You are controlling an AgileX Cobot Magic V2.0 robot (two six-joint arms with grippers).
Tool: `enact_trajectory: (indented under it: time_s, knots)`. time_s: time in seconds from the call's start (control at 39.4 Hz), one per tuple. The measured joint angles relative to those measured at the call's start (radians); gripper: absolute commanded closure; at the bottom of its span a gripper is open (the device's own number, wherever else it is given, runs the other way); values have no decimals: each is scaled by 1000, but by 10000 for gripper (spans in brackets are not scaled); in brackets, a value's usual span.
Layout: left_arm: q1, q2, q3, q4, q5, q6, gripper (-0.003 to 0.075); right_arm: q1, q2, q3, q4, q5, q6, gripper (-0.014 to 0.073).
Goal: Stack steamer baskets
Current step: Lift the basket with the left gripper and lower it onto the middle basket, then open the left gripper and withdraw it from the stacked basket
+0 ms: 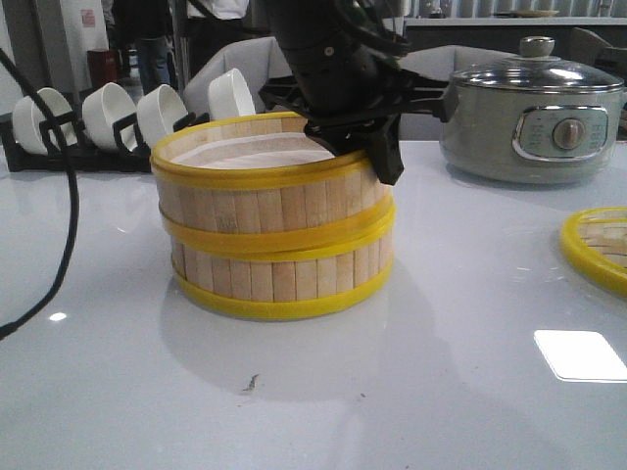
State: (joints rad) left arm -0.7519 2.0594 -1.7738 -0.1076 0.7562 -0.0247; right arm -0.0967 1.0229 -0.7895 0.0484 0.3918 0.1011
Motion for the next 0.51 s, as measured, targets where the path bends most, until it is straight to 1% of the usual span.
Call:
enact_trajectory:
  time_s: [0.1, 0.23, 0.33, 0.41, 0.51]
  knots:
    - [0, 0, 0, 0, -2, -2, 549, 0, 0, 0, 0, 0, 0, 202]
    - [0, 4, 0, -2, -23, 2, 416, 0, 0, 0, 0, 0, 0, 202]
    - [-4, 5, -2, -8, -36, 2, 336, 0, 0, 0, 0, 0, 0, 202]
    - [-8, 5, -4, -13, -45, 2, 316, 0, 0, 0, 0, 0, 0, 202]
    - [-11, 5, -8, -11, -47, 2, 316, 0, 0, 0, 0, 0, 0, 202]
